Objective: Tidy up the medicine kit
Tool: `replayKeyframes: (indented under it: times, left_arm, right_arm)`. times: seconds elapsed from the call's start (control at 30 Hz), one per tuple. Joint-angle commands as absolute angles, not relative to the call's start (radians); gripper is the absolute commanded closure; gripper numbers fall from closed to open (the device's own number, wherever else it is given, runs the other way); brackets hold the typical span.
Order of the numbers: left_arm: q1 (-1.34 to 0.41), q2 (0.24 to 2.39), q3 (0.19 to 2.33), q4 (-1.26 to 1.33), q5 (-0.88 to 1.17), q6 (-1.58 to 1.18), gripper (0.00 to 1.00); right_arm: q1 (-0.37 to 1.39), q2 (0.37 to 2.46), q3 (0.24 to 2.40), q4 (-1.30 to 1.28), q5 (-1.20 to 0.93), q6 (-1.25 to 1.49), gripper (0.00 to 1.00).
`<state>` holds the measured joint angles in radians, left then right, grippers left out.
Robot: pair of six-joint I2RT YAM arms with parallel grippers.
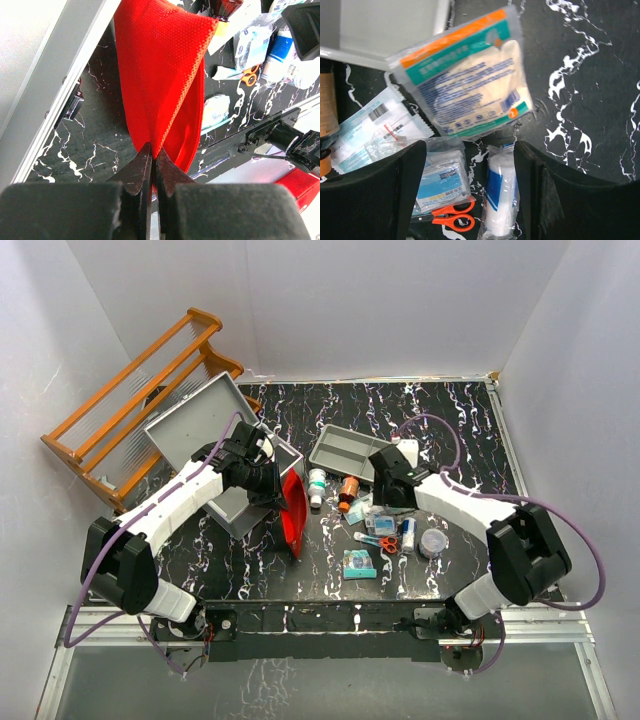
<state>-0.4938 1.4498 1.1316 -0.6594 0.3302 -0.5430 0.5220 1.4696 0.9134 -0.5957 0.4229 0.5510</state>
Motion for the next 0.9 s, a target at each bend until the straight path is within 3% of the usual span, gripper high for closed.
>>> replayKeyframes:
  times: [0.0, 0.2, 0.57, 0.77, 0.87]
  left_arm:
    - [-0.495, 1.456, 1.146, -0.660, 0.360, -0.546, 1.00]
    - [-0.495, 1.452, 1.134, -0.661, 0.356, -0.542, 1.00]
    - [-0.495, 1.453, 1.123, -0.647, 0.363, -0.546, 1.00]
    - [-0.495, 1.459, 1.127, -0.645, 0.364, -0.542, 1.00]
    - [-0.495, 1.462, 1.127, -0.644, 0.363, -0.543, 1.00]
  right_arm:
    - [0.602, 1.536, 1.010, -0.556, 0.576, 0.484, 0.31]
    - [0.670, 1.695, 1.098, -0.619, 0.773, 0.528, 0.33]
    - [0.715, 1.840, 1.098, -0.600, 0.948, 0.575, 0.44]
    - [0.724, 1.897, 1.087, -0.561, 1.007, 0.574, 0.54]
    - [0.732, 1.899, 1.078, -0.536, 1.016, 0.562, 0.64]
